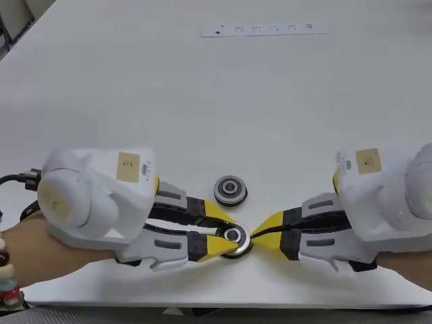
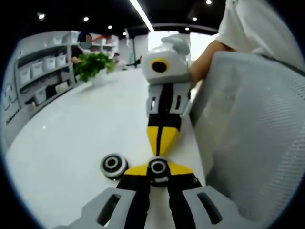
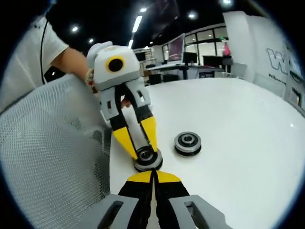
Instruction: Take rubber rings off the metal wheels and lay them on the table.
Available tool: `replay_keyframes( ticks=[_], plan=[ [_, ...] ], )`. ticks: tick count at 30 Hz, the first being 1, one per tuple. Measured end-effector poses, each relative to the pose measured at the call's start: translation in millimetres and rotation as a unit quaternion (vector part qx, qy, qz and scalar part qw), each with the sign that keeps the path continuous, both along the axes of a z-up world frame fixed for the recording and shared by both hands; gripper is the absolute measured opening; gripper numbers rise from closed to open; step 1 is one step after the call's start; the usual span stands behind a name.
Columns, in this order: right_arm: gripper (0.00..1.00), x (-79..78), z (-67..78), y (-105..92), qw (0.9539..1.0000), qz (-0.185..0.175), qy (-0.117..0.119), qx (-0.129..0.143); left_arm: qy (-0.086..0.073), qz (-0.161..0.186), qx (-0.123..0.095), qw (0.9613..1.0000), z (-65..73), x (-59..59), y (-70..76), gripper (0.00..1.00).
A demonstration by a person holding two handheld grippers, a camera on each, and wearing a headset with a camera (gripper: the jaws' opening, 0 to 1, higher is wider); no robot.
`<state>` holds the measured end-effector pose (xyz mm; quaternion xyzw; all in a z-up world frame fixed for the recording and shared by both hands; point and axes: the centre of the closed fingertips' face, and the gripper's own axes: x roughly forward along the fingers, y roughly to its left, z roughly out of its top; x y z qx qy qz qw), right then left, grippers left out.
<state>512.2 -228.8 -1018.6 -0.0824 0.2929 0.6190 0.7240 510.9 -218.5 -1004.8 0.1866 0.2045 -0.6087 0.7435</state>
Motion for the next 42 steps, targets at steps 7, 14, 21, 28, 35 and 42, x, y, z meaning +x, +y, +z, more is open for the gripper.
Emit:
replay_keyframes(
  ticks=[7, 14, 21, 28, 35, 42],
  plan=[
    [0.00, 4.0, 3.3, -2.6, 0.9955, -0.046, 0.074, 0.037, -0.001, 0.001, -0.002, 1.0000, 0.7, 0.4, -0.3, 0.14],
    [0.00, 3.9, 6.8, -1.6, 0.9847, -0.072, 0.141, 0.072, -0.003, -0.001, -0.006, 1.0000, 1.1, 0.1, -0.2, 0.14],
    [0.00, -0.4, 13.3, 3.5, 0.9741, -0.085, 0.185, 0.098, -0.008, -0.003, 0.005, 1.0000, 1.0, -0.7, -1.6, 0.13],
    [0.00, -3.3, 16.4, 6.8, 0.9721, -0.084, 0.192, 0.106, -0.010, -0.006, 0.007, 0.9999, 0.4, -0.8, -1.0, 0.13],
    [0.00, -4.9, 17.4, 10.1, 0.9724, -0.077, 0.192, 0.109, -0.010, -0.006, 0.007, 0.9999, 0.3, -0.7, -0.9, 0.13],
    [0.00, -5.9, 18.9, 12.3, 0.9723, -0.070, 0.191, 0.114, -0.009, -0.005, 0.005, 0.9999, 0.2, -0.3, -0.9, 0.13]
  ],
)
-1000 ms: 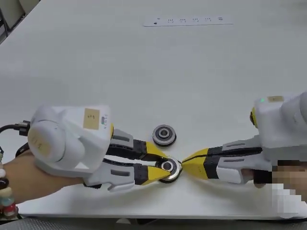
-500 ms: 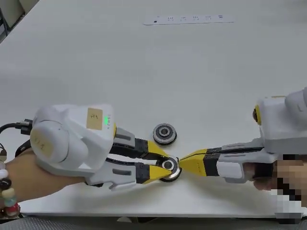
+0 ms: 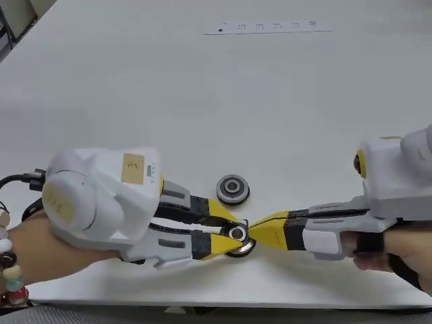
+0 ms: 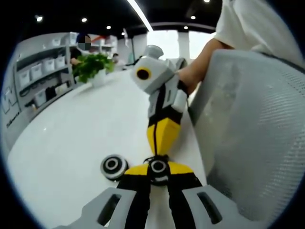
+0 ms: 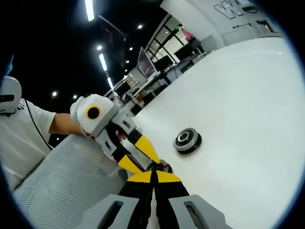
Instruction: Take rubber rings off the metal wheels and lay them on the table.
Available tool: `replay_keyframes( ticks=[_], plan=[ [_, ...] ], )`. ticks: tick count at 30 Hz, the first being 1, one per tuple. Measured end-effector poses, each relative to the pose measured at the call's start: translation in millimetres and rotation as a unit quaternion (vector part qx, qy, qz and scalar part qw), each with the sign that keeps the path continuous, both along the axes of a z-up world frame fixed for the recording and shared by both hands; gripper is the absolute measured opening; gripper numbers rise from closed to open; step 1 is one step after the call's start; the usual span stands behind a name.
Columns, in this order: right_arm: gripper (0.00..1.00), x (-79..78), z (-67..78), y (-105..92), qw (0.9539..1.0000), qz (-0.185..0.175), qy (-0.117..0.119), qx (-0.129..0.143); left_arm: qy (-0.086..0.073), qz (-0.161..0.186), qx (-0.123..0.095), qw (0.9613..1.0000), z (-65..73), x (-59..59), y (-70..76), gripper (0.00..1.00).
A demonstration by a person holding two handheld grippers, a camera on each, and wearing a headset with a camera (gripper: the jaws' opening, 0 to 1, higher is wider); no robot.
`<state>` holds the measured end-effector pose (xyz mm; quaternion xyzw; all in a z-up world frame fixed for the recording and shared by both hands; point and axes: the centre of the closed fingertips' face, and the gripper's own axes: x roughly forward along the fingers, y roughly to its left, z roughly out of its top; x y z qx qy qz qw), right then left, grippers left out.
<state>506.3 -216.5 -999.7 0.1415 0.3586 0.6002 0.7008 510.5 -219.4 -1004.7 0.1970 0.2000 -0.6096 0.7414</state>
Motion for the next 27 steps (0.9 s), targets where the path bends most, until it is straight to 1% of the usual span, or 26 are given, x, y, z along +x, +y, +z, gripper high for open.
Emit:
replay_keyframes(
  ticks=[1, 3, 6, 8, 9, 10, 11, 12, 13, 14, 15, 16, 18, 20, 23, 24, 25, 26, 27],
  plan=[
    [0.00, 0.0, 0.6, 0.8, 1.0000, 0.001, -0.001, 0.003, 0.001, 0.000, 0.000, 1.0000, 0.0, 0.0, 0.0, 0.13],
    [0.00, 0.2, -1.3, 1.3, 1.0000, 0.005, -0.007, -0.001, 0.001, 0.001, -0.001, 1.0000, 0.0, 0.1, 0.1, 0.13],
    [0.00, -0.3, -0.4, 1.5, 0.9999, 0.007, -0.008, 0.002, 0.002, 0.003, -0.001, 1.0000, -0.1, 0.2, 0.1, 0.13],
    [0.00, -1.3, 0.4, 2.0, 0.9998, 0.012, -0.016, 0.004, 0.004, 0.004, -0.002, 1.0000, 0.0, 0.3, 0.2, 0.13],
    [0.00, -2.7, 1.0, 3.3, 0.9995, 0.018, -0.025, 0.003, 0.004, 0.004, -0.002, 1.0000, 0.0, 0.3, 0.2, 0.13],
    [0.00, -3.0, 3.4, 4.8, 0.9994, 0.019, -0.027, 0.009, 0.004, 0.005, -0.002, 1.0000, 0.0, 0.2, 0.2, 0.13],
    [0.00, -4.6, 9.4, 8.3, 0.9992, 0.023, -0.021, 0.025, 0.003, 0.006, -0.002, 1.0000, 0.0, 0.3, 0.0, 0.13],
    [0.00, -3.9, 8.4, 8.6, 0.9992, 0.024, -0.026, 0.017, 0.003, 0.006, -0.001, 1.0000, 0.0, 0.4, -0.2, 0.13],
    [0.00, -0.8, 0.0, 4.4, 0.9981, 0.030, -0.053, -0.012, 0.002, 0.006, 0.000, 1.0000, 0.0, 0.4, -0.3, 0.13],
    [0.00, -1.7, -1.0, 4.9, 0.9980, 0.030, -0.054, -0.012, 0.002, 0.006, 0.000, 1.0000, 0.0, 0.4, -0.4, 0.13],
    [0.00, -2.6, 0.6, 5.1, 0.9986, 0.027, -0.045, -0.003, 0.002, 0.006, 0.000, 1.0000, -0.1, 0.4, -0.3, 0.13],
    [0.00, -2.7, 0.3, 4.2, 0.9994, 0.022, -0.029, 0.000, 0.002, 0.007, -0.001, 1.0000, 0.0, 0.4, -0.4, 0.13],
    [0.00, -1.2, -1.2, 2.7, 0.9989, 0.022, -0.042, -0.006, 0.001, 0.007, -0.001, 1.0000, 0.0, 0.4, -0.4, 0.13],
    [0.00, -0.5, -0.7, 2.1, 0.9988, 0.022, -0.043, -0.007, -0.001, 0.005, -0.001, 1.0000, 0.0, 0.4, -0.5, 0.14],
    [0.00, -0.8, -0.6, 2.1, 0.9982, 0.025, -0.053, -0.010, -0.003, 0.005, 0.000, 1.0000, 0.0, 0.3, -0.6, 0.14],
    [0.00, -1.0, -0.6, 1.7, 0.9981, 0.026, -0.055, -0.011, -0.002, 0.005, 0.000, 1.0000, 0.1, 0.3, -0.6, 0.14],
    [0.00, -1.1, 0.9, 1.2, 0.9977, 0.026, -0.062, -0.012, -0.001, 0.006, 0.000, 1.0000, 0.1, 0.5, -0.6, 0.14],
    [0.00, -0.9, 2.4, 1.0, 0.9972, 0.027, -0.069, -0.009, 0.003, 0.009, -0.001, 1.0000, 0.2, 0.6, -0.6, 0.14],
    [0.00, -0.6, 3.9, 1.0, 0.9971, 0.027, -0.070, -0.006, 0.007, 0.011, 0.000, 0.9999, 0.4, 0.8, -0.8, 0.14]
  ],
)
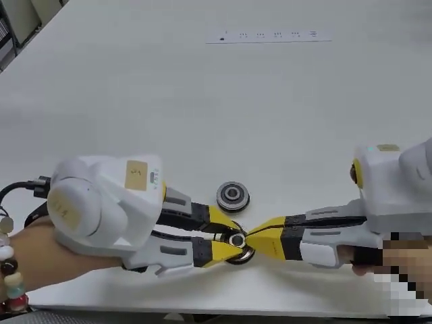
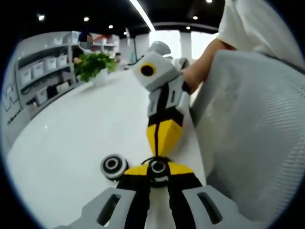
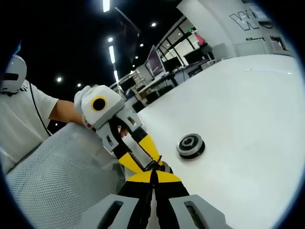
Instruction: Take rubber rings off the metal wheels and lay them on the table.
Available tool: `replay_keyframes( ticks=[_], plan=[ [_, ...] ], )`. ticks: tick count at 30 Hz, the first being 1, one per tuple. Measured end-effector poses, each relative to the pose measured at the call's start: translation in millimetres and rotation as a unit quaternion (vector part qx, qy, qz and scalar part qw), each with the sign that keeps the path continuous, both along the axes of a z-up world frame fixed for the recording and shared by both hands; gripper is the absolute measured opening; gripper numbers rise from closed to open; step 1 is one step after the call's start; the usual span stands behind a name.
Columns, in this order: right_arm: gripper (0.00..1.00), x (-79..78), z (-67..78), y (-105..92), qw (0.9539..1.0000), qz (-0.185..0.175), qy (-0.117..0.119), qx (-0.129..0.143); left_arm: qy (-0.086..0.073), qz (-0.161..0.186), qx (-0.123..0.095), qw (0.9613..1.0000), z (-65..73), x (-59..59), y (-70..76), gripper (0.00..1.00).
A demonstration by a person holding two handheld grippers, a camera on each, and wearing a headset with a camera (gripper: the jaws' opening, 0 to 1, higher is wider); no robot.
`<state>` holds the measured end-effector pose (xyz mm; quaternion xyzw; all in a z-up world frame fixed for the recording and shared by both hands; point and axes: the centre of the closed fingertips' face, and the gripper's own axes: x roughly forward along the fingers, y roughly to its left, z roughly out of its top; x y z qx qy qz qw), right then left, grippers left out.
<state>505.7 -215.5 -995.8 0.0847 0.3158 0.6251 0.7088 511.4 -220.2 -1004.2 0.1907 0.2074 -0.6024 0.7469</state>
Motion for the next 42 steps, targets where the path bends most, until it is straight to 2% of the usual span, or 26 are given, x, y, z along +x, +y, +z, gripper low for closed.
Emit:
replay_keyframes(
  ticks=[5, 8, 9, 12, 17, 20, 23, 25, 29, 32, 33, 37, 39, 42],
  plan=[
    [0.00, 1.1, -0.5, -0.2, 1.0000, 0.000, 0.003, 0.000, 0.004, 0.003, 0.008, 1.0000, 0.3, 0.0, -0.7, 0.14],
    [0.00, 1.8, -1.3, -1.8, 1.0000, -0.001, 0.000, -0.003, 0.020, 0.011, 0.008, 0.9997, 1.3, 0.0, 0.3, 0.15],
    [0.00, 2.7, -0.6, -3.0, 1.0000, -0.003, -0.005, -0.003, 0.021, 0.011, 0.008, 0.9997, 1.5, -0.5, 0.8, 0.15],
    [0.00, 5.1, 1.9, -4.2, 0.9999, -0.006, -0.011, 0.001, 0.014, 0.009, 0.011, 0.9998, 4.3, -1.0, 2.7, 0.15],
    [0.00, 8.9, 5.9, -7.4, 0.9998, -0.016, -0.011, 0.000, 0.018, 0.012, 0.003, 0.9998, 11.8, -1.4, 3.1, 0.20],
    [0.00, 10.3, 9.5, -9.7, 0.9997, -0.020, -0.013, -0.001, 0.009, 0.000, 0.008, 0.9999, 14.7, -3.4, 3.5, 0.23],
    [0.00, 11.2, 14.0, -11.0, 0.9996, -0.022, -0.018, -0.002, 0.035, -0.015, -0.008, 0.9992, 18.1, -10.8, 2.1, 0.27],
    [0.00, 12.8, 19.0, -12.8, 0.9994, -0.026, -0.023, -0.001, 0.039, -0.018, -0.010, 0.9990, 20.8, -11.9, 2.9, 0.29],
    [0.00, 15.7, 27.6, -18.7, 0.9989, -0.036, -0.029, -0.005, 0.020, -0.027, -0.005, 0.9994, 28.7, -10.7, 6.9, 0.36],
    [0.00, 16.2, 33.3, -21.7, 0.9986, -0.042, -0.031, -0.009, 0.022, -0.017, -0.011, 0.9996, 36.9, -6.9, 12.2, 0.39],
    [0.00, 15.7, 35.6, -22.4, 0.9984, -0.044, -0.033, -0.012, 0.022, -0.018, -0.012, 0.9995, 40.1, -6.3, 15.5, 0.40],
    [0.00, 14.7, 44.2, -24.0, 0.9980, -0.047, -0.039, -0.018, -0.001, -0.009, -0.006, 0.9999, 50.1, 1.5, 28.7, 0.44],
    [0.00, 15.6, 49.9, -25.1, 0.9976, -0.049, -0.043, -0.022, -0.002, -0.004, -0.008, 1.0000, 55.3, 2.5, 35.5, 0.46],
    [0.00, 19.0, 60.0, -26.5, 0.9969, -0.058, -0.048, -0.024, -0.017, 0.007, -0.006, 0.9998, 61.6, 5.2, 46.7, 0.49]
  ],
)
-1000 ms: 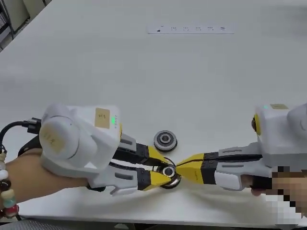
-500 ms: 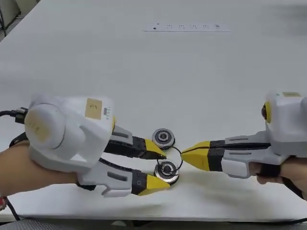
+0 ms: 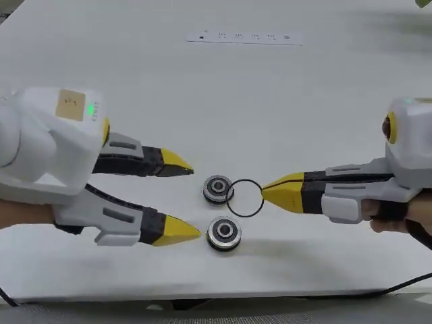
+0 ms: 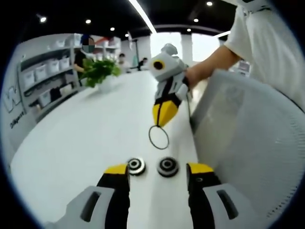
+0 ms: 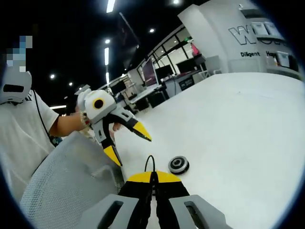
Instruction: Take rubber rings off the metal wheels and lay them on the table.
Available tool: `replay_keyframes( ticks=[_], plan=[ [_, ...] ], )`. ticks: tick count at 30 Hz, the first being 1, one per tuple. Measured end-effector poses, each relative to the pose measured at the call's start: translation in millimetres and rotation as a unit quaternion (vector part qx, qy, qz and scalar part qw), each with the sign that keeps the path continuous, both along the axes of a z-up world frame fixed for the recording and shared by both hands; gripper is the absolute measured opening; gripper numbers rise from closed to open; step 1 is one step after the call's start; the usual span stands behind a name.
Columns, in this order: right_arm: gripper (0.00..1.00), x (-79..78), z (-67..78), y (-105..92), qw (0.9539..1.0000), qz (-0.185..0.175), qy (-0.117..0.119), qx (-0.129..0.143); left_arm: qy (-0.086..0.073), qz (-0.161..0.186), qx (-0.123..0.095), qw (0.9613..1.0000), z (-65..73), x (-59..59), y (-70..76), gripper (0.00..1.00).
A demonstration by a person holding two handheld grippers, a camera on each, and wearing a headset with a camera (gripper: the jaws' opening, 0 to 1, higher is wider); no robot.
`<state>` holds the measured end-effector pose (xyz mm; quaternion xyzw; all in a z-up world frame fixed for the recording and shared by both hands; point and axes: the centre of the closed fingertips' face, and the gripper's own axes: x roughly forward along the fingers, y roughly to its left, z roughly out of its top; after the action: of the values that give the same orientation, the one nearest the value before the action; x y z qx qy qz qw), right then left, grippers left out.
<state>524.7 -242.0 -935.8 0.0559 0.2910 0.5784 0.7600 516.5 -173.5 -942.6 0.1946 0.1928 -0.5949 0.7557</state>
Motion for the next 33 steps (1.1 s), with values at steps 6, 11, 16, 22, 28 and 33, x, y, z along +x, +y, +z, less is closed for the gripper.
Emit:
replay_keyframes(
  ticks=[6, 11, 16, 22, 28, 33],
  plan=[
    [0.00, -0.2, 14.9, 3.9, 0.9999, -0.007, -0.007, 0.004, -0.005, 0.022, -0.014, 0.9997, 9.8, -2.5, 17.5, 0.51],
    [0.00, -7.5, 21.3, 15.1, 1.0000, 0.003, -0.005, 0.004, -0.003, 0.046, -0.020, 0.9987, 7.1, -7.1, 34.3, 0.52],
    [0.00, -13.7, 23.8, 28.7, 0.9998, 0.020, -0.007, -0.002, -0.001, 0.071, -0.033, 0.9969, 8.6, -12.3, 52.7, 0.53],
    [0.00, -16.7, 21.7, 43.7, 0.9993, 0.033, -0.011, -0.015, 0.000, 0.101, -0.039, 0.9941, 8.6, -18.5, 74.5, 0.56],
    [0.00, -22.3, 16.2, 58.7, 0.9980, 0.053, -0.014, -0.032, 0.002, 0.126, -0.047, 0.9910, 5.9, -23.4, 91.5, 0.67],
    [0.00, -25.3, 11.3, 70.5, 0.9971, 0.063, -0.012, -0.039, -0.002, 0.139, -0.053, 0.9889, 5.4, -26.7, 103.2, 0.70]
  ],
)
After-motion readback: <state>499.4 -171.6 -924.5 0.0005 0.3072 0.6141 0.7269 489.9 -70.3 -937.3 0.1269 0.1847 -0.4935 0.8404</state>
